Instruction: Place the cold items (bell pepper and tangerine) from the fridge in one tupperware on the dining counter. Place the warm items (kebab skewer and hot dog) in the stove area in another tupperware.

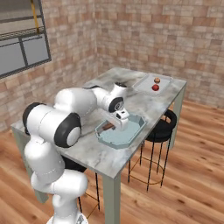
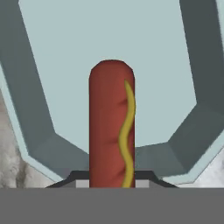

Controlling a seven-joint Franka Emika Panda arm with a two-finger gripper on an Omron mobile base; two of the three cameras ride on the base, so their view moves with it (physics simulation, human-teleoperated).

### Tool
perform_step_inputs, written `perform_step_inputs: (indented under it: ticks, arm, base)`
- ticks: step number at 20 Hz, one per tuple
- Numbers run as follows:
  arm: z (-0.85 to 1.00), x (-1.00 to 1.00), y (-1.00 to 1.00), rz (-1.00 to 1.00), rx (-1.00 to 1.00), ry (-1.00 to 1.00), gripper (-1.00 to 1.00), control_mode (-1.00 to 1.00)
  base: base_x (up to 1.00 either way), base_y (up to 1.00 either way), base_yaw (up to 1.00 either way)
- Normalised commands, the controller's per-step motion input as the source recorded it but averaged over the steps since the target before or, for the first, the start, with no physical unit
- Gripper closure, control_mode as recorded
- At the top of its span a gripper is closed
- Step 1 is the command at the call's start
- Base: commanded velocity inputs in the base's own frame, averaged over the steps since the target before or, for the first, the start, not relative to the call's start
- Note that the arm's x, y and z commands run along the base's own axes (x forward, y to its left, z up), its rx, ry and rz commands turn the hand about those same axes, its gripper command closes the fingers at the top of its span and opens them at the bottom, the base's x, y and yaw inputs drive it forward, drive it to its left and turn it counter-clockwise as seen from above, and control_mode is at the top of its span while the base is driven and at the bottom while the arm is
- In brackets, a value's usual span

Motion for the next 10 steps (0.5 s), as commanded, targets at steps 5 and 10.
perform_step_inputs:
  ticks: [5, 10]
  arm:
    - [-0.32, 0.73, -0.26, 0.12, 0.00, 0.00, 1.00, -1.00]
    - [-0.36, 0.60, -0.15, 0.06, 0.00, 0.00, 1.00, -1.00]
  base:
    - [0.00, 0.00, 0.00]
    - [0.00, 0.00, 0.00]
